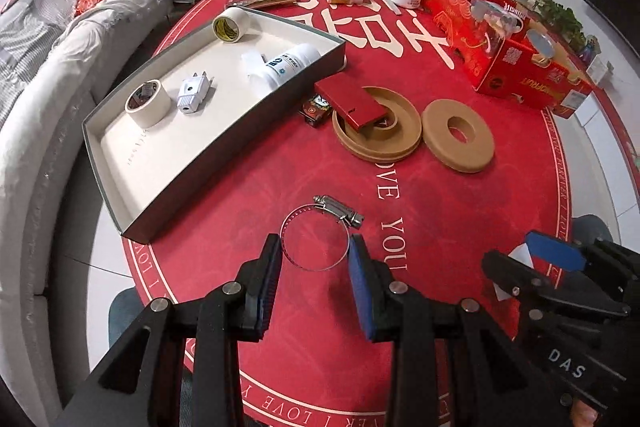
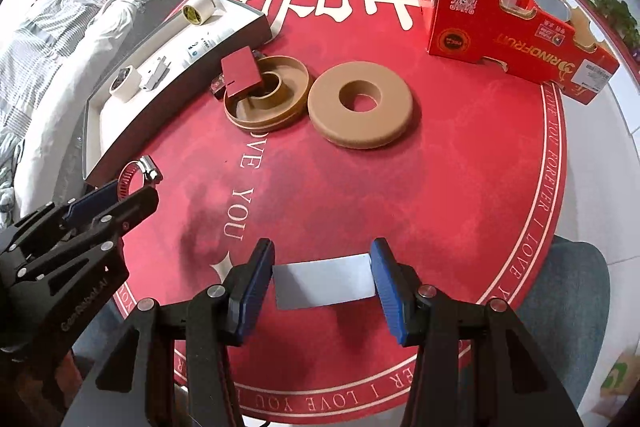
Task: Organize rigid objects
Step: 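Grasp the second metal hose clamp with the left tool while the right tool holds the card, then carry the hose clamp and white card over the gray tray with both tools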
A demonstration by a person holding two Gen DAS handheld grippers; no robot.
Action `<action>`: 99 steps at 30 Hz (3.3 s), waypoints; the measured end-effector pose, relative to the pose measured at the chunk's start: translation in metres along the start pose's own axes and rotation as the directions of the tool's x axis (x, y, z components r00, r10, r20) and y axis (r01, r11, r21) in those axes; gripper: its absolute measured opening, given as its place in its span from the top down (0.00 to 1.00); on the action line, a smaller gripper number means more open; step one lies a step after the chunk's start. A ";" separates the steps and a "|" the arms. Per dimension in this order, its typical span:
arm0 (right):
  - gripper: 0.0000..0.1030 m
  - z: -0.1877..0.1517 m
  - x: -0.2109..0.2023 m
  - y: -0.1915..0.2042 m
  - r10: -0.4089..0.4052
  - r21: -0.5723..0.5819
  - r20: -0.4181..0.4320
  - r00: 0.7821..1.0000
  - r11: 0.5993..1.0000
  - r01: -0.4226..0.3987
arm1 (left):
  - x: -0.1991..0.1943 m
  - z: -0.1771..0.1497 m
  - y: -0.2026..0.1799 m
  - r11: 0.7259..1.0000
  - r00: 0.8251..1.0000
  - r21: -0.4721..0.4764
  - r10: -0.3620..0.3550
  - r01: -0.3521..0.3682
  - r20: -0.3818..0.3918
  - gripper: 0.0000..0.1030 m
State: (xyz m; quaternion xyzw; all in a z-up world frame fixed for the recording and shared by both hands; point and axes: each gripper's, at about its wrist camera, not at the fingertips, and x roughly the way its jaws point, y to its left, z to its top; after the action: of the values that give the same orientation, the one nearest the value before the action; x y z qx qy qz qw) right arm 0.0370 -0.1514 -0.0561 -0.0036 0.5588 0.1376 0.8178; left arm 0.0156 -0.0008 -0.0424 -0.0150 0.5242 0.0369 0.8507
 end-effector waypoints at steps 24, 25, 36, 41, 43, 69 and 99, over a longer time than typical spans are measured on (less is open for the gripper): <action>0.50 -0.009 -0.008 0.018 -0.069 -0.023 0.003 0.998 0.997 0.069 | 0.008 -0.009 0.048 0.980 0.994 -0.175 -0.103 0.097 -0.026 0.49; 0.50 -0.009 -0.007 0.017 -0.066 -0.015 0.000 0.998 0.998 0.066 | 0.012 -0.010 0.047 0.979 0.993 -0.177 -0.107 0.099 -0.039 0.40; 0.50 -0.013 -0.004 0.010 -0.051 0.009 -0.016 0.999 0.999 0.051 | 0.062 0.003 -0.001 0.999 0.993 0.037 -0.010 0.014 -0.119 0.36; 0.50 -0.013 -0.005 0.008 -0.052 0.020 -0.011 0.999 0.998 0.052 | 0.057 0.002 0.000 0.998 0.993 0.040 -0.051 0.055 -0.106 0.57; 0.50 -0.012 -0.005 0.009 -0.053 0.015 -0.010 0.999 0.998 0.053 | 0.051 0.002 0.007 0.999 0.994 0.010 -0.050 0.051 -0.098 0.57; 0.50 0.182 -0.089 0.127 0.139 -0.204 0.289 0.947 0.976 -0.081 | -0.081 0.142 0.155 0.934 0.955 -0.338 0.200 -0.118 0.218 0.57; 0.50 0.224 0.057 0.169 0.087 -0.246 0.058 0.995 0.967 -0.070 | 0.064 0.132 0.174 0.906 0.978 -0.371 0.201 -0.206 -0.053 0.57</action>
State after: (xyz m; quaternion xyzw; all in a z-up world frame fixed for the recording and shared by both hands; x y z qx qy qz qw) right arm 0.2224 0.0594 0.0010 -0.0774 0.5091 0.2374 0.8237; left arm 0.1486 0.1840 -0.0375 -0.1224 0.5121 0.2246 0.8200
